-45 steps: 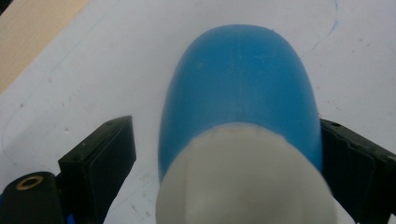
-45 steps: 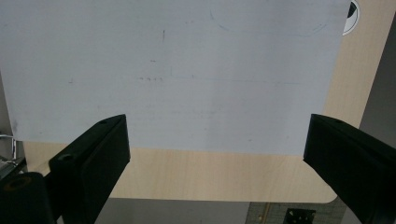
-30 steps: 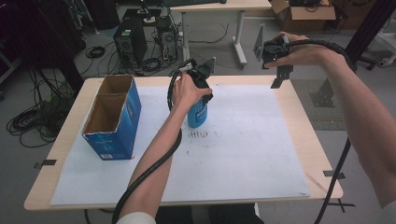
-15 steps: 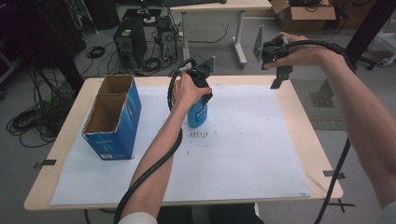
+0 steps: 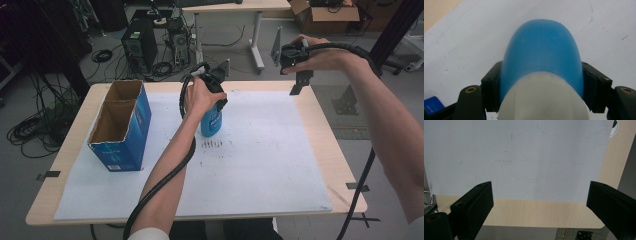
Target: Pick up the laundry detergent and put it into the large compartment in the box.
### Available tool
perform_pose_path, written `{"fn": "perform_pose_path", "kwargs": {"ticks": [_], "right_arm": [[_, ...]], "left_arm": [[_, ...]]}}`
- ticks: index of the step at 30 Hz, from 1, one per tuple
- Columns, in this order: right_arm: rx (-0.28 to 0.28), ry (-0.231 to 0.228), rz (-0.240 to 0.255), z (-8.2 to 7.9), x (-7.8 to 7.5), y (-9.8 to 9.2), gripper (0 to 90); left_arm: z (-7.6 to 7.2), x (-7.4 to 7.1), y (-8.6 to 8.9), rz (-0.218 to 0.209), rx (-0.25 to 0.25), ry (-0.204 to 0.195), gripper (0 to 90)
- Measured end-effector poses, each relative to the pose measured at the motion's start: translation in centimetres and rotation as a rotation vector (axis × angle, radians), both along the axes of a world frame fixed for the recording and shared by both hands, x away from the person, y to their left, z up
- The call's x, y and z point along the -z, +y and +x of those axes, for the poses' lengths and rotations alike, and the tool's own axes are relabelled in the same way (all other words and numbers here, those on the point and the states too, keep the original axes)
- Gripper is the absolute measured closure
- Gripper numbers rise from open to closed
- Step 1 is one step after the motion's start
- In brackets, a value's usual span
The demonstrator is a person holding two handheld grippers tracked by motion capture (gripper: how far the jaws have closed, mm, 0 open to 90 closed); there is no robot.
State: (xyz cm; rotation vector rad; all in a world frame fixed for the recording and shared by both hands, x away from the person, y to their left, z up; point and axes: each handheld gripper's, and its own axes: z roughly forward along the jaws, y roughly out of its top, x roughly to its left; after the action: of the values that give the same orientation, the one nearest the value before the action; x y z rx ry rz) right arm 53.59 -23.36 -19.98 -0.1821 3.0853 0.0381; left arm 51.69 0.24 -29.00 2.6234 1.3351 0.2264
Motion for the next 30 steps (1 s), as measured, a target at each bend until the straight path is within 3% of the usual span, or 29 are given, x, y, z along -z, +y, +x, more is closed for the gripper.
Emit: {"fn": "perform_pose_path", "kwargs": {"ticks": [20,30], "right_arm": [[0.001,0.0,-0.018,-0.06,0.08,0.03,6.9],[0.001,-0.004,-0.021,-0.38,-0.08,-0.09,6.8]], "left_arm": [[0.19,-0.08,0.22,-0.004,-0.007,0.006,37.1],[-0.02,-0.05,0.2,-0.008,-0.026,-0.01,37.4]]}}
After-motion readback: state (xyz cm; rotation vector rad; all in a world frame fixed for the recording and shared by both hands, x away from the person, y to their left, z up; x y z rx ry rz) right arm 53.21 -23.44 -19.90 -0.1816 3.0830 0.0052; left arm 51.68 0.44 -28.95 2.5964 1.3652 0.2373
